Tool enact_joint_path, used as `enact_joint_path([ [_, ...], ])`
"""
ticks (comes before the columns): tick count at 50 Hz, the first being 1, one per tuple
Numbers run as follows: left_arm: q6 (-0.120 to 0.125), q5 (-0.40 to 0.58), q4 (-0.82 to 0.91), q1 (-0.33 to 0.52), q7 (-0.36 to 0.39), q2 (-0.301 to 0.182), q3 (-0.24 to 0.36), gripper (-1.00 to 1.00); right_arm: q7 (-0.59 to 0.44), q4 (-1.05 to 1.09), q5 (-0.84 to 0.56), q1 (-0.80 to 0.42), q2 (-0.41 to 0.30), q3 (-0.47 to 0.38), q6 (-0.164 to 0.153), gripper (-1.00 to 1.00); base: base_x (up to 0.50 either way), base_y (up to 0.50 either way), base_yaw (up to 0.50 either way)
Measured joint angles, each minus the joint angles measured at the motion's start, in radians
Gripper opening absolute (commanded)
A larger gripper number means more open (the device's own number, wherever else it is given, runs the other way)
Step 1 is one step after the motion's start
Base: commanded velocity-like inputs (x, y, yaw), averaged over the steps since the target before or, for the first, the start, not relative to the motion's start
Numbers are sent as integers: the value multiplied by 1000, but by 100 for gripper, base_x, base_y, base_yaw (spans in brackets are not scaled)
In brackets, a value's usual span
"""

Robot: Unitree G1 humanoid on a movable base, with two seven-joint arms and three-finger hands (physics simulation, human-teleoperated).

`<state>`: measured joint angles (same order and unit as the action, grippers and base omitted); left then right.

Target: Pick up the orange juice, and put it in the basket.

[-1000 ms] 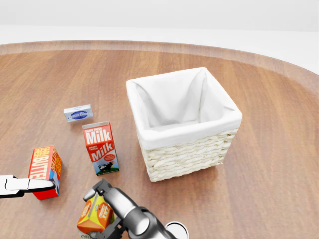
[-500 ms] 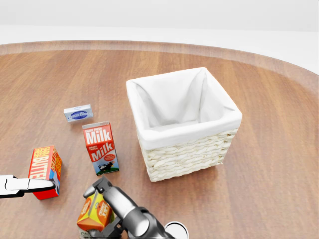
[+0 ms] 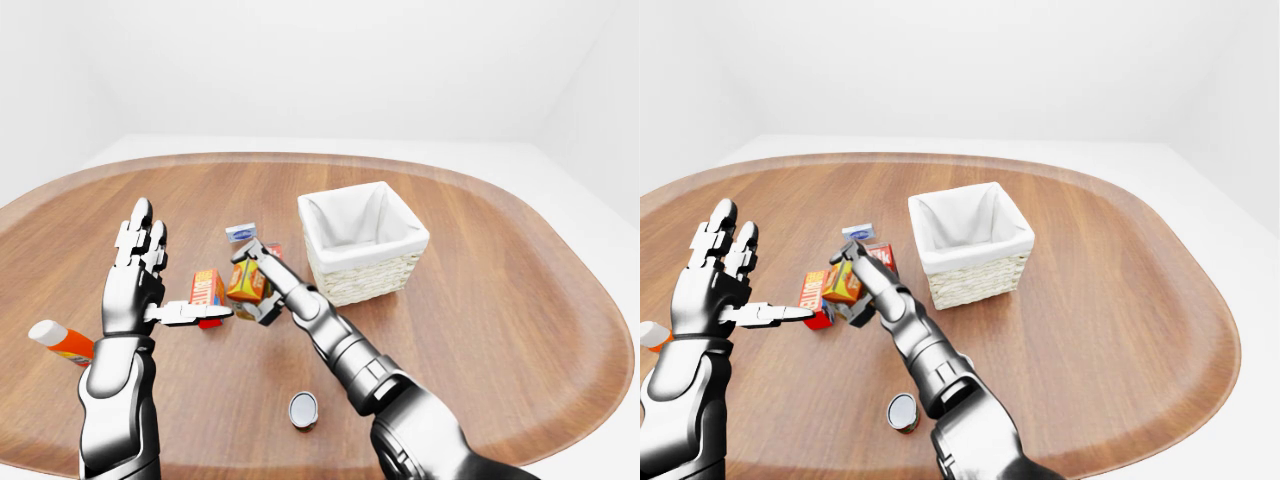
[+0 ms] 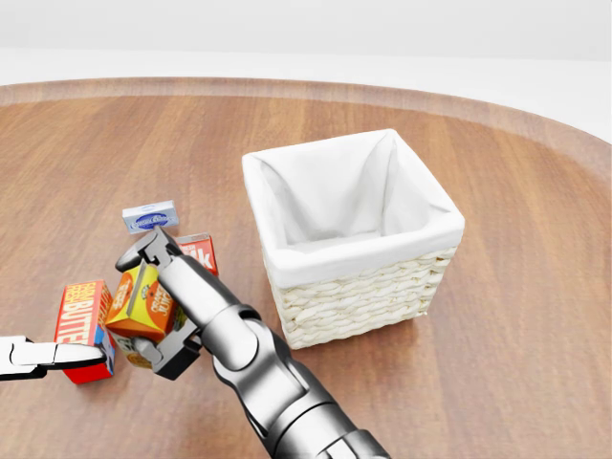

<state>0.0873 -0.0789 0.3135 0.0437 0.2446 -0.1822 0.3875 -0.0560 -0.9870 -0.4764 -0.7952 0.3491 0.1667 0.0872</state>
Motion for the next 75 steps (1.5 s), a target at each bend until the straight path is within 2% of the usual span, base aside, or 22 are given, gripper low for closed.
enact_joint_path([
  [75,0,2,-10,-1,2,0,-2,100,-38,210,58,-136,-21,-8,0,-100,0,0,0],
])
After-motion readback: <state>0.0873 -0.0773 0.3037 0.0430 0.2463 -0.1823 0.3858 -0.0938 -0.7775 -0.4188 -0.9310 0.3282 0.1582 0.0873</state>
